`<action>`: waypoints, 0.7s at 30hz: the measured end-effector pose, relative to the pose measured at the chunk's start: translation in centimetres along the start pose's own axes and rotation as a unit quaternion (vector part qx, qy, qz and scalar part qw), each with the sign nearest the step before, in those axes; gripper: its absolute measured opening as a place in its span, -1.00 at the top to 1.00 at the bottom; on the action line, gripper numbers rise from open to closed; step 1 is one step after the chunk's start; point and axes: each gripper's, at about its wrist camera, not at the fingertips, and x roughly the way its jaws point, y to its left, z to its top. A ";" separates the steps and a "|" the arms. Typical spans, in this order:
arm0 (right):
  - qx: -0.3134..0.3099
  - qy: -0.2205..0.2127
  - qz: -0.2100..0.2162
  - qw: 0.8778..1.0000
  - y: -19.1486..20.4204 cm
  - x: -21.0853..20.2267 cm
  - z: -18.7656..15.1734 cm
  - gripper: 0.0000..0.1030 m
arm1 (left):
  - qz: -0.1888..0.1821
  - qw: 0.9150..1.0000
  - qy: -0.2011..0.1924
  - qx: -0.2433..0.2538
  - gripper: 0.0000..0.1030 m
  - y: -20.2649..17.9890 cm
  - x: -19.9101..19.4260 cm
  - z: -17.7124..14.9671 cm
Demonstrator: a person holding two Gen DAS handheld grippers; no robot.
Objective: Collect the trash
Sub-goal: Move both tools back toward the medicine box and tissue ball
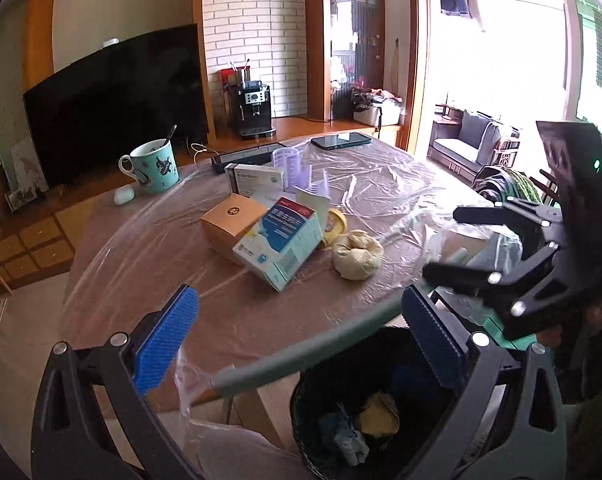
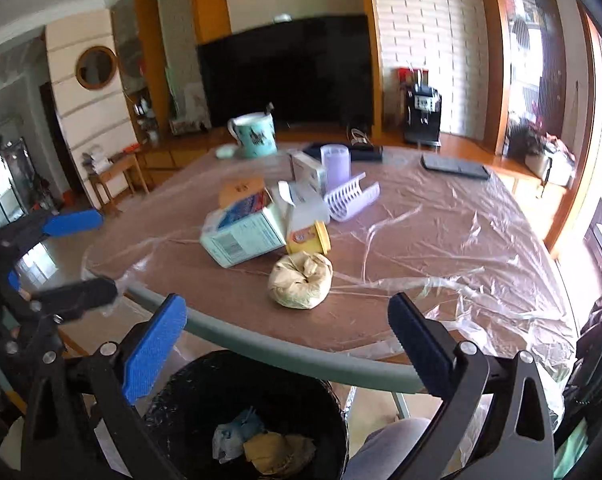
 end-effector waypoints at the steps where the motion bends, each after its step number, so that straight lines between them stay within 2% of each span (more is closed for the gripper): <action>1: -0.001 0.010 0.004 1.000 0.1 0.8 -0.1 -0.93 | 0.002 1.000 0.005 0.007 -0.97 0.4 0.6 0.0; 5: 0.003 0.061 0.000 0.998 0.1 4.4 -0.4 -0.90 | 0.001 0.999 0.035 0.029 -0.97 2.0 3.4 0.2; 7: 0.015 0.073 -0.004 0.997 -0.1 5.7 -0.2 -0.85 | -0.016 0.998 0.050 0.035 -0.97 3.0 5.1 0.5; 8: 0.023 0.079 -0.003 0.997 -0.3 6.1 -0.2 -0.81 | -0.036 0.997 0.059 0.038 -0.97 3.3 6.0 0.7; 11: 0.034 0.085 -0.005 0.996 -0.4 7.2 0.2 -0.79 | -0.059 0.993 0.083 0.052 -0.97 3.2 7.8 1.0; 18: 0.035 0.096 -0.036 0.994 0.3 8.7 0.3 -0.51 | -0.083 0.989 0.111 0.055 -0.86 3.2 11.3 1.6; 21: 0.040 0.092 -0.028 0.995 0.0 8.7 0.5 -0.46 | -0.109 0.987 0.113 0.035 -0.67 3.5 11.7 1.9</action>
